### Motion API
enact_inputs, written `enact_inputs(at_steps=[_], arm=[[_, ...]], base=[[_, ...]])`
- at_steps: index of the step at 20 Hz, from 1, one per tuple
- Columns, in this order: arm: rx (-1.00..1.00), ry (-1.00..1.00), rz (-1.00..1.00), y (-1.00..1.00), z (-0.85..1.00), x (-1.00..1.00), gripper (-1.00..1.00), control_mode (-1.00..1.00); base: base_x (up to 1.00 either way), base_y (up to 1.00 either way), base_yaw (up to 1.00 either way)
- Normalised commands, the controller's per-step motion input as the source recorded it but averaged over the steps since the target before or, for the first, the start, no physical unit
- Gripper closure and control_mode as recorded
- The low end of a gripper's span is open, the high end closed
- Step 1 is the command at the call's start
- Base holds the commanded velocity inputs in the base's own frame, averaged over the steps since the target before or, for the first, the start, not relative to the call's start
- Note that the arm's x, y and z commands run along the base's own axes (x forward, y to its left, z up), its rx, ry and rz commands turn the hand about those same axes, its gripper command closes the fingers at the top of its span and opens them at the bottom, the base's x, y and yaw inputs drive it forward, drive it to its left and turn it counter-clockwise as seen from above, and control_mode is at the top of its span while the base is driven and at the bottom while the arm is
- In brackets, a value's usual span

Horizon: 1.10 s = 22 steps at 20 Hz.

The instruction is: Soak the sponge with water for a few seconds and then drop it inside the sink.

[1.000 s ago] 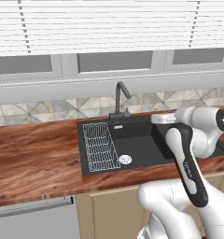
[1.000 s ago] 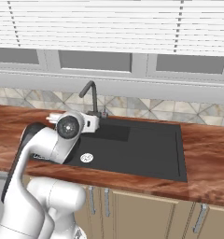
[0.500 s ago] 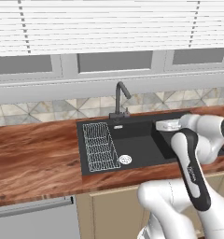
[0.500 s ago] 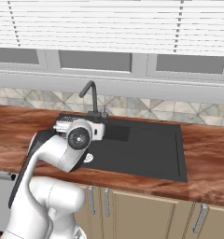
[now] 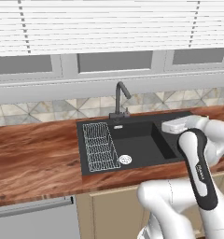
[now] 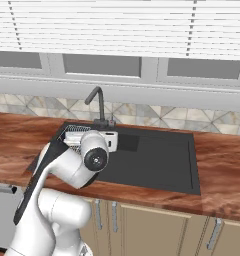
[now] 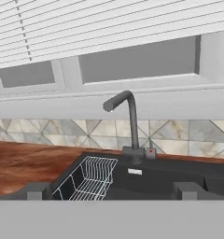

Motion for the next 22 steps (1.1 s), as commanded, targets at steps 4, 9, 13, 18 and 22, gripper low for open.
enact_inputs(at_steps=[4, 9, 13, 18, 22], arm=[[0.00, -0.09, 0.01, 0.00, 0.00, 0.13, -1.00, -1.00], [0.00, 0.04, 0.00, 0.00, 0.00, 0.26, -1.00, -1.00], [0.00, 0.08, 0.00, 0.00, 0.00, 0.43, -1.00, -1.00], [0.00, 0.02, 0.00, 0.00, 0.00, 0.36, -1.00, -1.00], [0.00, 0.00, 0.01, 0.00, -0.04, 0.22, -1.00, -1.00]], base=[[0.00, 0.00, 0.00], [0.00, 0.00, 0.00], [0.00, 0.00, 0.00], [0.00, 0.00, 0.00], [0.00, 0.00, 0.00]])
